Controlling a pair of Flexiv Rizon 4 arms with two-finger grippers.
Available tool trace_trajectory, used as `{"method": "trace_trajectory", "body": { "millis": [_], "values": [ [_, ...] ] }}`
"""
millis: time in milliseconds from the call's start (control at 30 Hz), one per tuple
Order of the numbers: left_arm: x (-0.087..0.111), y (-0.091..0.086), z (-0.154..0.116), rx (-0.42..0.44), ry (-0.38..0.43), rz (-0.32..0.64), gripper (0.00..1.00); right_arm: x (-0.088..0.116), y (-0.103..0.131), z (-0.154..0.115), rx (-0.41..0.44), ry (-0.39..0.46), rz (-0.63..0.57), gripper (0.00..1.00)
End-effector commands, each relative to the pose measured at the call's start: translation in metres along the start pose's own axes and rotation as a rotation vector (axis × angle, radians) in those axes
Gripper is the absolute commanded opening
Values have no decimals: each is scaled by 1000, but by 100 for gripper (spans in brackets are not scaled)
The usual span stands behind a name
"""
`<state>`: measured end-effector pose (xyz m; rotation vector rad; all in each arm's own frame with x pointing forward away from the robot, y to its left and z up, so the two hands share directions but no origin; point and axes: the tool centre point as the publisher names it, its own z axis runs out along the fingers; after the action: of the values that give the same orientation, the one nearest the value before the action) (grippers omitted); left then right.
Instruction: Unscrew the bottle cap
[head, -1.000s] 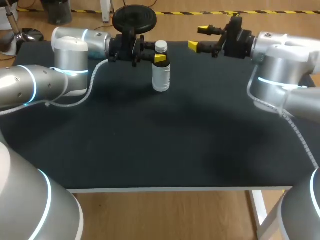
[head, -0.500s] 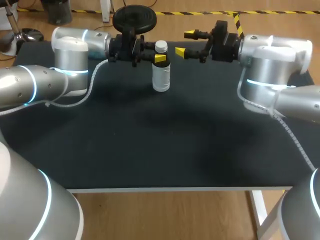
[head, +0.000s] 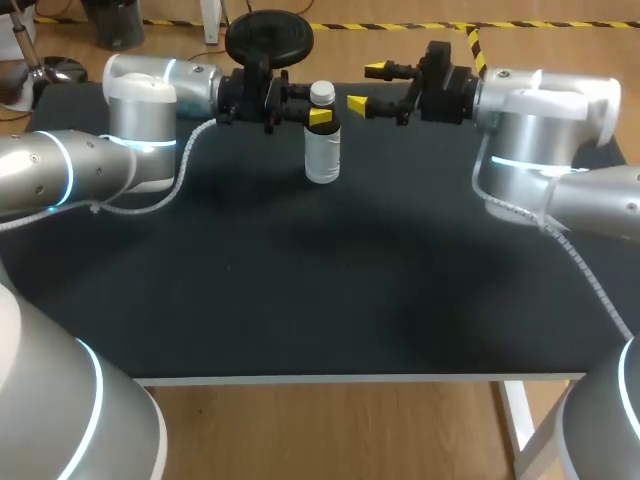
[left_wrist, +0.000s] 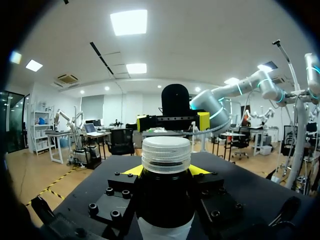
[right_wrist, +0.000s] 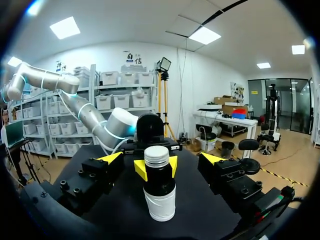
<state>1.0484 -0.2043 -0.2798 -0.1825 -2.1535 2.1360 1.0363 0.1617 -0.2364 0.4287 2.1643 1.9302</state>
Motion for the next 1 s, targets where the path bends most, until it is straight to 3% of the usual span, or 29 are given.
{"method": "trace_trajectory", "body": {
  "millis": [33,300,567,1000],
  "values": [
    [0,-1,1,-4,-2,-1,0,0,0,0,0,0,0,100],
    [0,-1,1,-4,-2,-1,0,0,0,0,0,0,0,100],
    [0,-1,1,-4,-2,-1,0,5,8,6,-16,-120,-73,100],
    [0,-1,1,-4,-2,-1,0,25,15,23,-67,-222,-48,100]
  ]
}}
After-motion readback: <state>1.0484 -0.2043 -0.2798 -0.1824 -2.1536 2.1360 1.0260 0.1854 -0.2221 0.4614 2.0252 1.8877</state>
